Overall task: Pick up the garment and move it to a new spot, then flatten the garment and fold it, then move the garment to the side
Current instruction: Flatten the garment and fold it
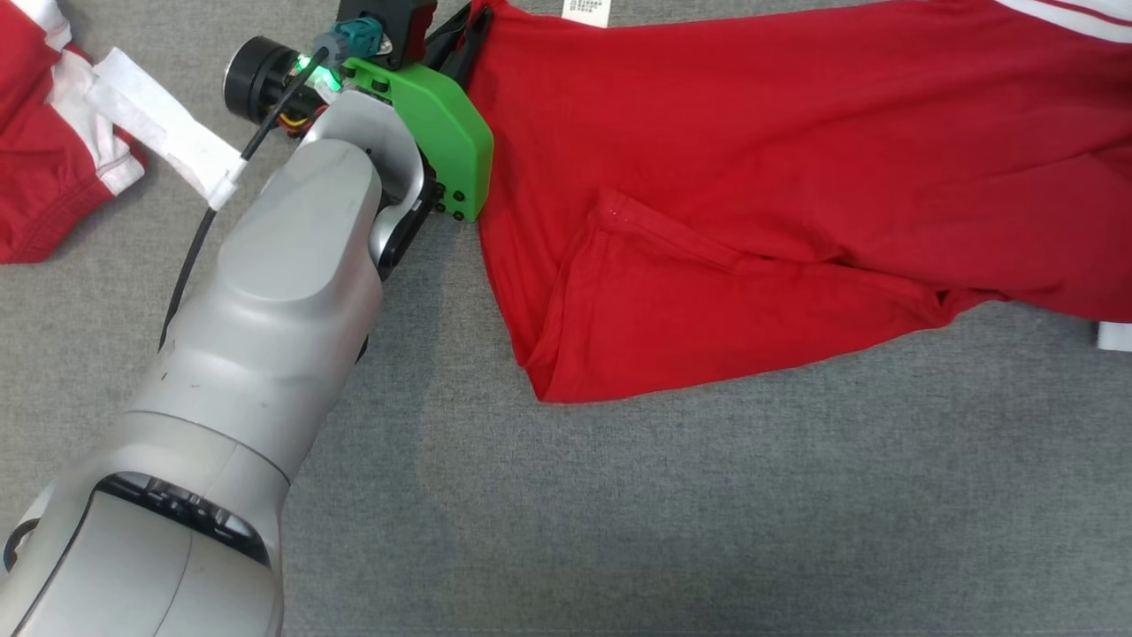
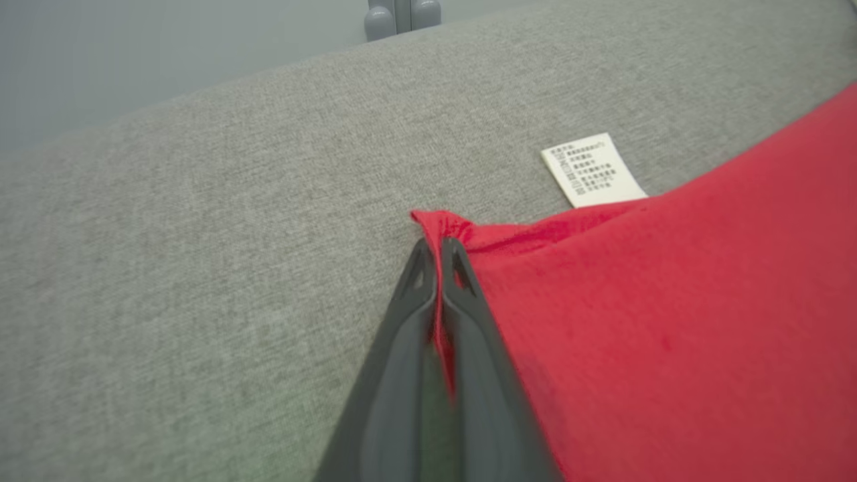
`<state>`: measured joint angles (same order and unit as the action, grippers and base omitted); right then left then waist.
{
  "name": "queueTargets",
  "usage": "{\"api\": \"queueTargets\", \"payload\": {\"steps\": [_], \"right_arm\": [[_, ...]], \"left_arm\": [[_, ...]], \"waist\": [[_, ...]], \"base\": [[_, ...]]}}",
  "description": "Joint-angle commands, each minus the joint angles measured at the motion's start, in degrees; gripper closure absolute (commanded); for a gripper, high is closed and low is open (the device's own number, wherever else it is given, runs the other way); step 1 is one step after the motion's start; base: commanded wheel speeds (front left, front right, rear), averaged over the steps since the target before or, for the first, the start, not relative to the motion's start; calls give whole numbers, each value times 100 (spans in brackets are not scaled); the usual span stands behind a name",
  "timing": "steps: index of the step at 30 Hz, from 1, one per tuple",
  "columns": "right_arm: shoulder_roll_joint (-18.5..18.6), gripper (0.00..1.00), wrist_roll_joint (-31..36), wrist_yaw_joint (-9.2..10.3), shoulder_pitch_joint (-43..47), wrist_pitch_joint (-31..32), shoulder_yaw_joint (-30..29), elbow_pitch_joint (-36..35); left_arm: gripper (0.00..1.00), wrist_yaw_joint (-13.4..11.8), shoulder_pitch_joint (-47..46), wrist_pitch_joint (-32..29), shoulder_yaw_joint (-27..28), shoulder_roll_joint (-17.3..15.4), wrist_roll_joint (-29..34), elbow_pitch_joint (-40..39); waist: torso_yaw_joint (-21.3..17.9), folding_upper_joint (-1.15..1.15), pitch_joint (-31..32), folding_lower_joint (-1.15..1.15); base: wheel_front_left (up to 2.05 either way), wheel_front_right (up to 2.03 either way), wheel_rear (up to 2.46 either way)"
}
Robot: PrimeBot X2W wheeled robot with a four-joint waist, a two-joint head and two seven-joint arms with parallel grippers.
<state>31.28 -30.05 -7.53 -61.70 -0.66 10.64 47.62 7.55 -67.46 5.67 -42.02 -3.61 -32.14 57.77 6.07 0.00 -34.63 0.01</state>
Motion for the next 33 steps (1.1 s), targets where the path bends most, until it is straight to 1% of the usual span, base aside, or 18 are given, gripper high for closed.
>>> {"api": "queueTargets", "payload": {"steps": [1, 6, 12, 13, 14, 16, 18, 22, 24, 28, 33], "right_arm": [[27, 0, 25, 8, -165, 89, 70, 115], [76, 0, 106, 8, -630, 423, 360, 565], [160, 0, 98, 8, -1040, 697, 567, 996], [158, 53, 79, 8, -1096, 710, 584, 1036], [171, 100, 60, 8, -1151, 719, 604, 1083], [180, 100, 19, 9, -1236, 704, 622, 1143], [199, 100, -35, 10, -1290, 561, 622, 1150], [215, 100, -141, 9, -1152, 78, 691, 925], [228, 100, -284, 9, -992, -234, 718, 735], [328, 100, -548, 9, -594, -859, 820, 134], [524, 100, -775, 9, 85, -1309, 849, -861]], "left_arm": [[100, -13, -52, 21, -33, -10, -40, 35], [100, -15, -97, 178, -139, 18, -98, 26], [100, -27, -85, 282, -241, 9, -199, 71], [100, -29, -80, 293, -255, 8, -219, 77], [100, -33, -72, 314, -273, 4, -235, 83], [100, -34, -75, 377, -285, 2, -268, 102], [100, -60, -76, 494, -280, 0, -296, 99], [100, -162, -76, 777, -165, 14, -350, -9], [100, -238, -83, 879, -77, -46, -344, -116], [100, -449, 68, 952, 126, -291, -230, -516], [100, -808, 554, 952, 550, -782, 60, -1708]], "waist": [[216, 0, -235, -1], [308, 0, -362, -1], [393, 0, -451, -1], [406, 0, -457, -1], [422, 0, -464, -1], [432, 0, -462, -1], [424, 0, -426, -1], [358, 0, -259, -1], [294, 0, -130, -1], [118, 0, 161, -1], [-137, 0, 590, -1]], "base": [[0, 0, 0], [0, 0, 0], [0, 0, 0], [0, 0, 0], [0, 0, 0], [0, 0, 0], [0, 0, 0], [0, 0, 0], [0, 0, 0], [0, 0, 0], [0, 0, 0]]}}
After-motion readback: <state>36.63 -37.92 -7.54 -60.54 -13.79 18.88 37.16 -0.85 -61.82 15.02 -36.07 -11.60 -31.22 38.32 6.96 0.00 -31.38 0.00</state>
